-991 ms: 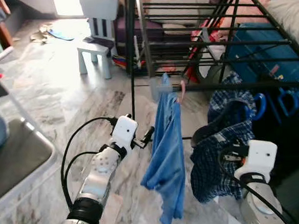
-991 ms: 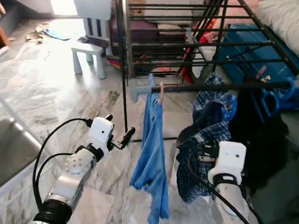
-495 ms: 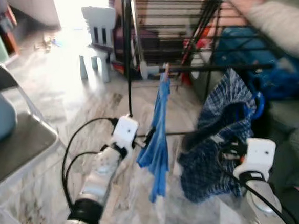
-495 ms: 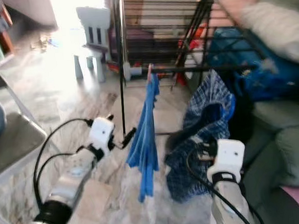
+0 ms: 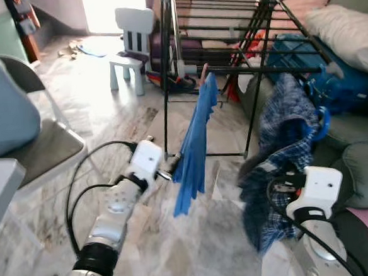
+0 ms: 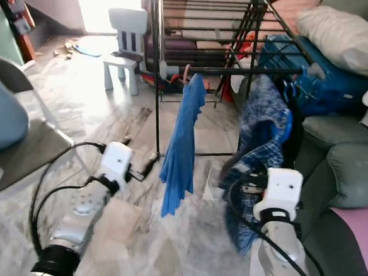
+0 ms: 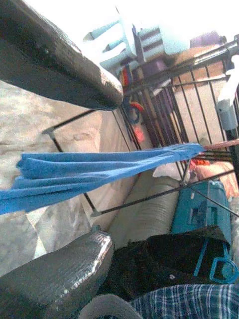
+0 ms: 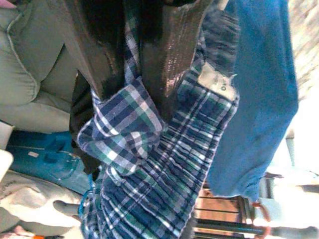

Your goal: Hang hanger

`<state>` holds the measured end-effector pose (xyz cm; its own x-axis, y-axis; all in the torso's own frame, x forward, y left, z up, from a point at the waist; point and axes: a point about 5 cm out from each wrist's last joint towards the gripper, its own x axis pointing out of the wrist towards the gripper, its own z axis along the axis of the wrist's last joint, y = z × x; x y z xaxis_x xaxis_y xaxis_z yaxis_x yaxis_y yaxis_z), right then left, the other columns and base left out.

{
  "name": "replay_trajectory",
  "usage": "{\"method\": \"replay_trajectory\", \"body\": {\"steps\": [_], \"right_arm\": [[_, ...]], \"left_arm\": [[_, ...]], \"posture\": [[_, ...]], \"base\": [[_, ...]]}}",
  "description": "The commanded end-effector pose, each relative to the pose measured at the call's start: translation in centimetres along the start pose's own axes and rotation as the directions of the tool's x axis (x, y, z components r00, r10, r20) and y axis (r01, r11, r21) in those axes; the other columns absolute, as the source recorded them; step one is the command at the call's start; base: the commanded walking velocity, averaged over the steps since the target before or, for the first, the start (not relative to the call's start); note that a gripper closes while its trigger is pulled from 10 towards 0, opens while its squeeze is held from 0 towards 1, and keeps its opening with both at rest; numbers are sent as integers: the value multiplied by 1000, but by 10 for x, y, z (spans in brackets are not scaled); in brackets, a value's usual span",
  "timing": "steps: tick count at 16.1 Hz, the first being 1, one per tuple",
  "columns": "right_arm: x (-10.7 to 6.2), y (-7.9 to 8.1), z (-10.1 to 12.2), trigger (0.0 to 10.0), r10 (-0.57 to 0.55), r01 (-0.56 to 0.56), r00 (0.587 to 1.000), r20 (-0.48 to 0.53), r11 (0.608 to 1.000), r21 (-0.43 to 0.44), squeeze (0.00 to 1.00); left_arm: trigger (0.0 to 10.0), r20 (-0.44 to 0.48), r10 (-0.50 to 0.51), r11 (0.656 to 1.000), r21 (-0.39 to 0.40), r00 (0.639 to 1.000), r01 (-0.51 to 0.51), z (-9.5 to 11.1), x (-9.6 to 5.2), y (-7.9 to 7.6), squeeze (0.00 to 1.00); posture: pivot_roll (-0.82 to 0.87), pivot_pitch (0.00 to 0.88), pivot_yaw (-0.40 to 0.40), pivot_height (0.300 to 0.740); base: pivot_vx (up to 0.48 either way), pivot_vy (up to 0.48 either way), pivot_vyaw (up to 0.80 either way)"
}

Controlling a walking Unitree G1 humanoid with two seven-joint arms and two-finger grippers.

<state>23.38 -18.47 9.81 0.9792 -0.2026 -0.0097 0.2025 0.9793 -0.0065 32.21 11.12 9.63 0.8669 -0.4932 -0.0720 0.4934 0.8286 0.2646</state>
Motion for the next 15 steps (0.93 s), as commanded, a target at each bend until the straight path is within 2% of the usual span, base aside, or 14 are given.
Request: {"method": "replay_trajectory", "body": {"steps": [1,7,11,15], "right_arm": [[1,-4,4,10000,-14,14,1000,21,1000,-12,0],[2,-2,3,10000,-5,5,1000,13,1000,-9,0],[8,-8,8,10000,-16,17,999,29,1000,-24,0],[12,-7,21,10000,-4,6,998,69,1000,-29,0]], "left_arm": [[10000,24,-34,999,13,999,34,6,4,-9,0],[10000,21,-39,999,18,999,38,5,4,-10,0],[10000,63,-48,999,-9,997,48,15,12,-18,0],[10000,73,-25,999,-33,997,28,21,23,-10,0]], "posture": [[63,0,-102,740],[62,0,-102,740],[48,0,-105,740],[20,0,-96,740]], "base": [[-300,0,0],[-281,0,0],[0,0,0],[0,0,0]]}}
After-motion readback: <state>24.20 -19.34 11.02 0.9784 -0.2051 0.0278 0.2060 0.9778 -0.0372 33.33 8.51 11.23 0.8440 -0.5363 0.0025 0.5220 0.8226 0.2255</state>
